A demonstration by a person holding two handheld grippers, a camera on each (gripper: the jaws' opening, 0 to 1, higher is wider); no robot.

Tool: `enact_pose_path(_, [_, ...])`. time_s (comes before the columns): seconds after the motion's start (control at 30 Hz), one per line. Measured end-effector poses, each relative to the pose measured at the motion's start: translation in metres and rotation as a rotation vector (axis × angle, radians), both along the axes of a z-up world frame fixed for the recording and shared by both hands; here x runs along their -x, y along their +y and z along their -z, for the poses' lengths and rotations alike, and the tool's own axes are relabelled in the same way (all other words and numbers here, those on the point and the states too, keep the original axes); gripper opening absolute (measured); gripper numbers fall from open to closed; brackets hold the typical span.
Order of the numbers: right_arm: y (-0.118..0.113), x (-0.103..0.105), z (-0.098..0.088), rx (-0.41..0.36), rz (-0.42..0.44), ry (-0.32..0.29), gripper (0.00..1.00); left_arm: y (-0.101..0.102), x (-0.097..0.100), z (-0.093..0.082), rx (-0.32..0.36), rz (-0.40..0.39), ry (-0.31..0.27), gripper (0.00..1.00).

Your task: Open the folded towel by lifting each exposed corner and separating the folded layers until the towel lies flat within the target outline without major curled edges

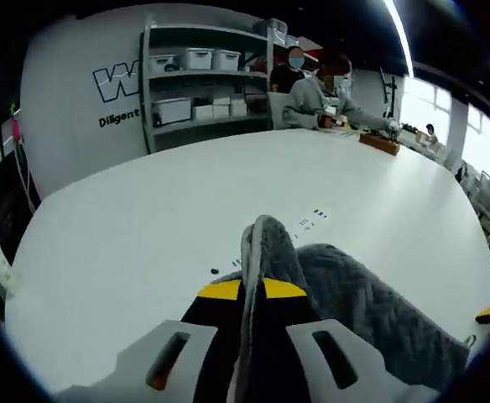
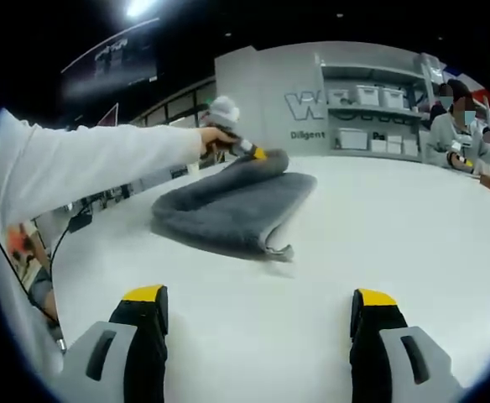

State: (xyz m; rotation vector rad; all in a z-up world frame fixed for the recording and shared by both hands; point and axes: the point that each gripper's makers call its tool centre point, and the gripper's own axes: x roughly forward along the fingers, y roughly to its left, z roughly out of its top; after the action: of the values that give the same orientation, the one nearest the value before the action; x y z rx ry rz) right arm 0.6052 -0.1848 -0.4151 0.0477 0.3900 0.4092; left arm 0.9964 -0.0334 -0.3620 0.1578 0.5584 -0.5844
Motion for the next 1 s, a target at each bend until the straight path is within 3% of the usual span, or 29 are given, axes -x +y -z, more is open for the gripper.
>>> enact_pose_path(0.27, [0.001,0.0,0.001,0.002,0.0,0.002,0.9,0.048,-0.01,0.003,-0.03,-0.131,0.006,0.07])
enact_pose_path(0.6, [0.003,0.0,0.002,0.007,-0.003,0.007,0.9,0.103,-0.009,0.015,-0.045,-0.259,0.045,0.06])
enact_pose_path(1.0, [0.01,0.005,0.004,0.016,-0.013,0.016,0.91,0.164,0.007,0.038,-0.037,-0.385,0.09,0.06])
